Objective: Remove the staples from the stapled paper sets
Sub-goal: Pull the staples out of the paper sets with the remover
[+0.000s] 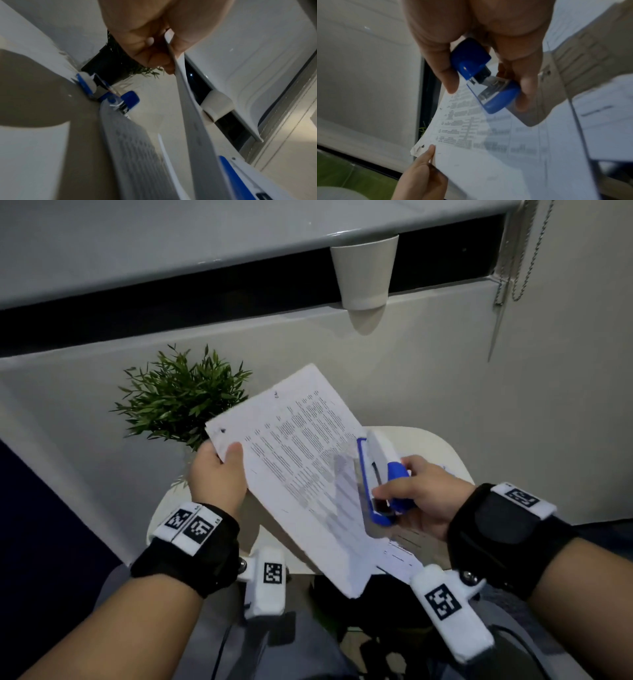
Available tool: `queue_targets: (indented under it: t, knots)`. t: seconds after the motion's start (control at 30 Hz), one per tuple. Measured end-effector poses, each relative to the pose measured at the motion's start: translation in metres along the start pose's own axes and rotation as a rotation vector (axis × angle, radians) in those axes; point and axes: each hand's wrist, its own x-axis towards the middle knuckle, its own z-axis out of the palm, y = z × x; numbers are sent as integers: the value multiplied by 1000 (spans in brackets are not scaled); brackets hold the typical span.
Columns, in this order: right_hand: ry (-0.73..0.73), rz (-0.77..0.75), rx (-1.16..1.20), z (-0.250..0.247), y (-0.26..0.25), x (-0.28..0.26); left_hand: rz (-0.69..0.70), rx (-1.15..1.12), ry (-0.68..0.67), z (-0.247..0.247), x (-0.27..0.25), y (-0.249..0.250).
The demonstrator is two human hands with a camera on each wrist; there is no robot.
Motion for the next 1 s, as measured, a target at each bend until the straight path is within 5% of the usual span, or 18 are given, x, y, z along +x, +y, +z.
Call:
queue_targets:
  t: [0.1,0.2,0.43,0.73,0.83,1.0]
  knots:
    - [13,-129,1,0,-13,7,-53,-127,32,-6,12,3]
    - [-37,-193,60,-5,-27,12,-137,-167,-101,-7,12,-3]
    - [122,-456,245,6,-55,25,-60,-50,-308,7,-29,-18]
    - [181,-579,-234,64,-78,25,39,-55,-426,22,-54,-10]
    - [231,-690,-497,73,-65,25,114,-34,-406,22,-56,-3]
    - [175,-802,-608,74,-46,20,210,-43,-357,21,-61,0]
